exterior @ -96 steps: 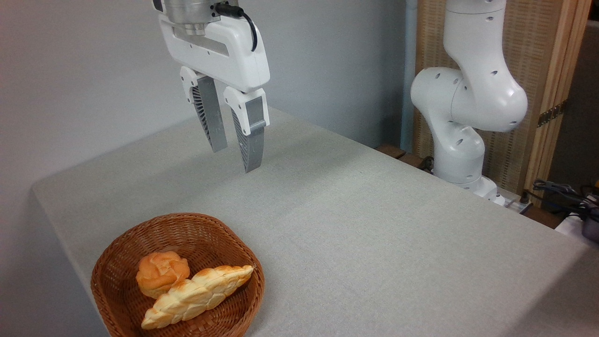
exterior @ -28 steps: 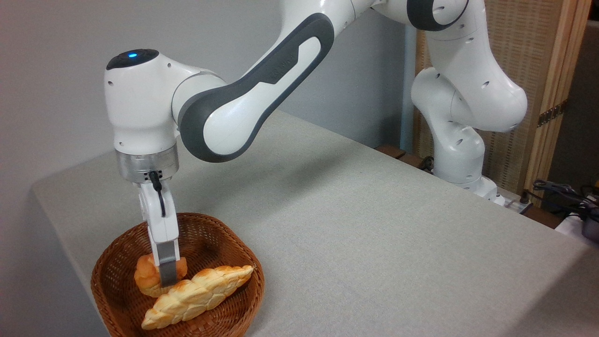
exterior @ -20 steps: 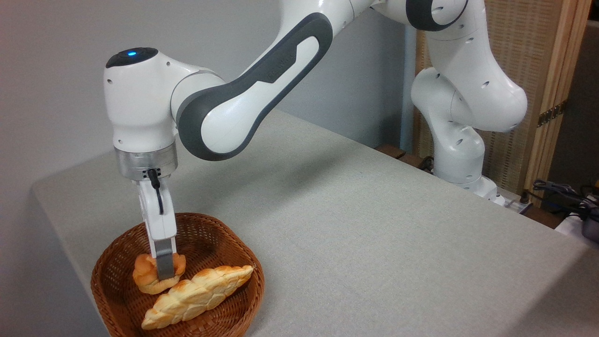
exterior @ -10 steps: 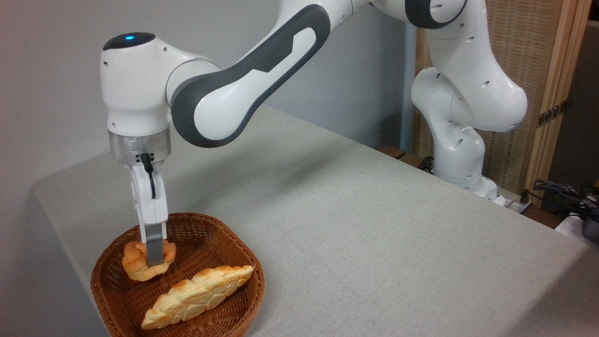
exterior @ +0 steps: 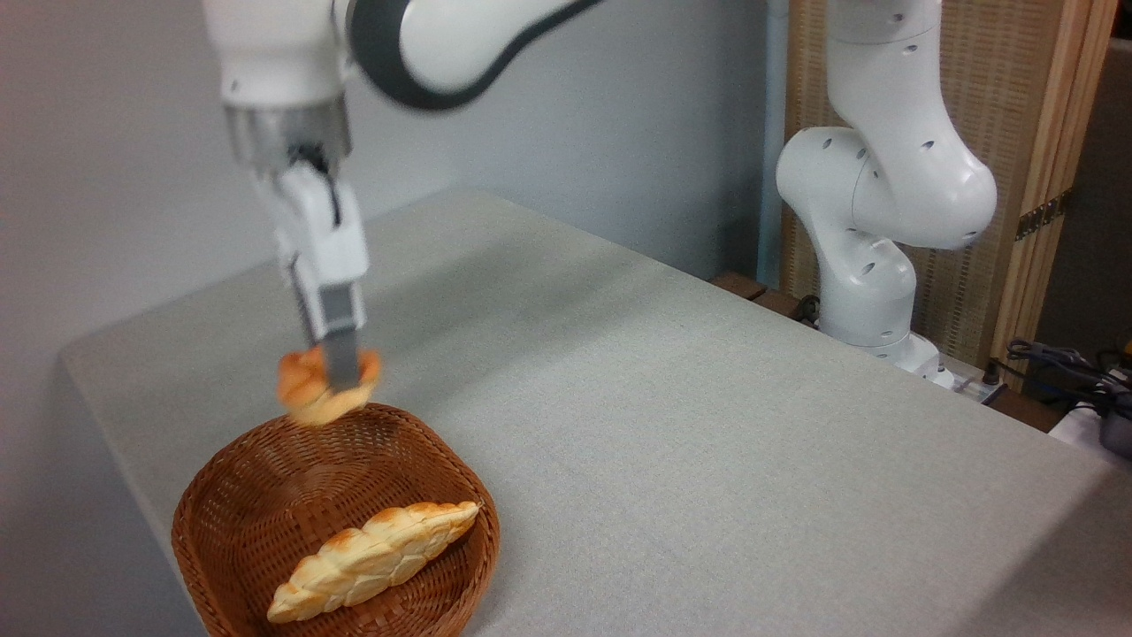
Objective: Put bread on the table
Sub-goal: 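Lift the bun out of the basket and carry it over the table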
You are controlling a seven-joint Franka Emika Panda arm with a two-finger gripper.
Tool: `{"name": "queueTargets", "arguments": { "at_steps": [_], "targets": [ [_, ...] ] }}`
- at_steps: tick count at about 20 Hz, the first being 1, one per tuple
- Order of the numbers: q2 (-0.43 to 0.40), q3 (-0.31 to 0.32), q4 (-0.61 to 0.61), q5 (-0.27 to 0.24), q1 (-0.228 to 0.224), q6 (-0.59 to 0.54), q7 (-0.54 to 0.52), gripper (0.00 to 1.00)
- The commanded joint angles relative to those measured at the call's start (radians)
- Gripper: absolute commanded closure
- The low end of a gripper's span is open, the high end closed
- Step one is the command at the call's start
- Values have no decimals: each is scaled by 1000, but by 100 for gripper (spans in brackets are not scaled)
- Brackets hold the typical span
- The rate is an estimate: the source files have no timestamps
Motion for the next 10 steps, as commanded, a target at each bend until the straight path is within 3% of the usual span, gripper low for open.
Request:
{"name": "queueTargets", "arguments": {
  "at_steps": [1, 3, 5, 10],
  "targets": [
    [-135, 19, -125, -20, -55, -166, -12, 33],
    [-192, 49, -235, -20, -128, -163, -9, 30],
    [-205, 52, -305, -17, -180, -157, -10, 7],
    [-185, 52, -409, -19, -216, -54, -9, 0]
  ]
}}
